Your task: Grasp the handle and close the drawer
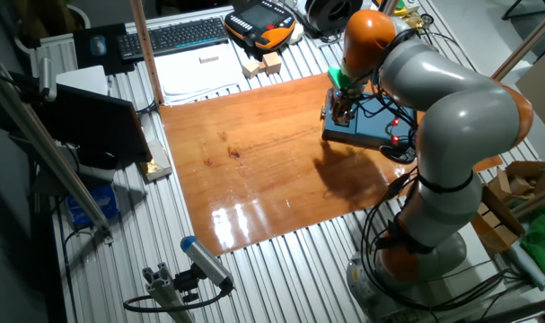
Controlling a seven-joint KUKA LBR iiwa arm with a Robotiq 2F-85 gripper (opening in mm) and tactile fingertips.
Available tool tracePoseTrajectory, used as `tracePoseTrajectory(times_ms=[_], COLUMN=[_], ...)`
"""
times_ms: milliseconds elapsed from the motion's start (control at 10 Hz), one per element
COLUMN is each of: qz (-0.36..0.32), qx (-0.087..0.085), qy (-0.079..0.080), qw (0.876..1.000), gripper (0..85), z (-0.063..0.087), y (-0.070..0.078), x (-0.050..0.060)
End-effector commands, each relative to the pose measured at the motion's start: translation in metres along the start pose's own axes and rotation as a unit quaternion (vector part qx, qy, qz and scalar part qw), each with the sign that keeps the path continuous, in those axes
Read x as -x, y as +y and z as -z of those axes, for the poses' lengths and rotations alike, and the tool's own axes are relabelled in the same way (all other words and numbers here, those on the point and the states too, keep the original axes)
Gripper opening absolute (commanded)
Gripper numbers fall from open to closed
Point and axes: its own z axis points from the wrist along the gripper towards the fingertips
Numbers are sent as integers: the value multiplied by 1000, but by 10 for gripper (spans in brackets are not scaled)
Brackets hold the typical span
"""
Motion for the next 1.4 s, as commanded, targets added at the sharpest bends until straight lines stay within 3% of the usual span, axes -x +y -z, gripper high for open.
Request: tracePoseTrajectory(times_ms=[0,400,600,800,1300], qz=[-57,-58,-62,-86,-113], qx=[6,12,14,-2,-5], qy=[-3,-18,-11,-19,-25], qw=[998,998,998,996,993], gripper=[20,20,20,20,20], z=[-1,-1,1,-1,-1], y=[1,0,0,5,5], x=[-1,1,-4,-12,-12])
